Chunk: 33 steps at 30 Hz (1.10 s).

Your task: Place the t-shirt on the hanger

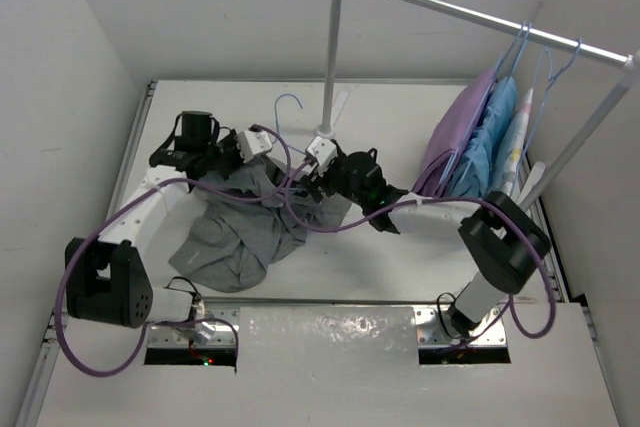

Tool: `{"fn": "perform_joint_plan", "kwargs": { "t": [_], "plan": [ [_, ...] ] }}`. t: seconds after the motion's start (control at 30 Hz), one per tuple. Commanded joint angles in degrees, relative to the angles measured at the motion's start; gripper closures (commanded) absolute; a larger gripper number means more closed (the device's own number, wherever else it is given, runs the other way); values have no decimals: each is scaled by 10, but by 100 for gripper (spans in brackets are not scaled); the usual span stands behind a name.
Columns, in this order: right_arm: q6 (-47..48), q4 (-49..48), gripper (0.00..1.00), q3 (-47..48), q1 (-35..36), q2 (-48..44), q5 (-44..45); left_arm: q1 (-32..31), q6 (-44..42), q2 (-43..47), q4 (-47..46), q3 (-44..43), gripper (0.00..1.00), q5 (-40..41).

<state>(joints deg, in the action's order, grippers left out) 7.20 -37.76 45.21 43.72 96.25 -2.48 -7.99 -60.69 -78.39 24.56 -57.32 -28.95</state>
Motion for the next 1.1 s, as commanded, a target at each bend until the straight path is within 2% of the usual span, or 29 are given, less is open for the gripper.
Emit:
{"fn": "perform_joint_plan", "kwargs": {
  "t": [0.0,0.07,0.13,0.2,0.3,0.37,0.43,0.53,0.6,0.67,0.8,0.93,1.07],
  "plan": [
    [-22,105,24,30,5,-54,52,10,114,36,3,-19,100,6],
    [-32,148,17,37,5,-76,99,10,144,40,-13,-8,100,29],
    [-54,160,17,37,5,-94,121,10,175,44,-28,6,100,40],
    [-133,167,15,34,3,-104,139,10,218,45,-50,7,100,47],
    [-217,149,17,21,-1,-117,123,10,283,44,-72,1,100,68],
    [-262,101,18,-12,-4,-134,125,9,308,45,-83,1,100,70],
    [-271,55,19,-35,-5,-159,151,8,310,46,-97,7,100,75],
    [-260,64,20,-40,-4,-175,195,3,303,46,-115,16,100,94],
    [-256,65,26,-32,-4,-172,189,0,295,46,-129,18,100,108],
    [-287,45,28,-37,-3,-148,172,1,293,48,-137,18,100,108],
    [-340,-86,37,-37,14,-51,101,-1,296,46,-142,15,100,101],
    [-375,-97,43,34,21,42,85,-2,297,47,-137,14,100,95],
    [-359,-82,43,77,27,97,108,-2,297,47,-135,15,100,94]
  ]
}}
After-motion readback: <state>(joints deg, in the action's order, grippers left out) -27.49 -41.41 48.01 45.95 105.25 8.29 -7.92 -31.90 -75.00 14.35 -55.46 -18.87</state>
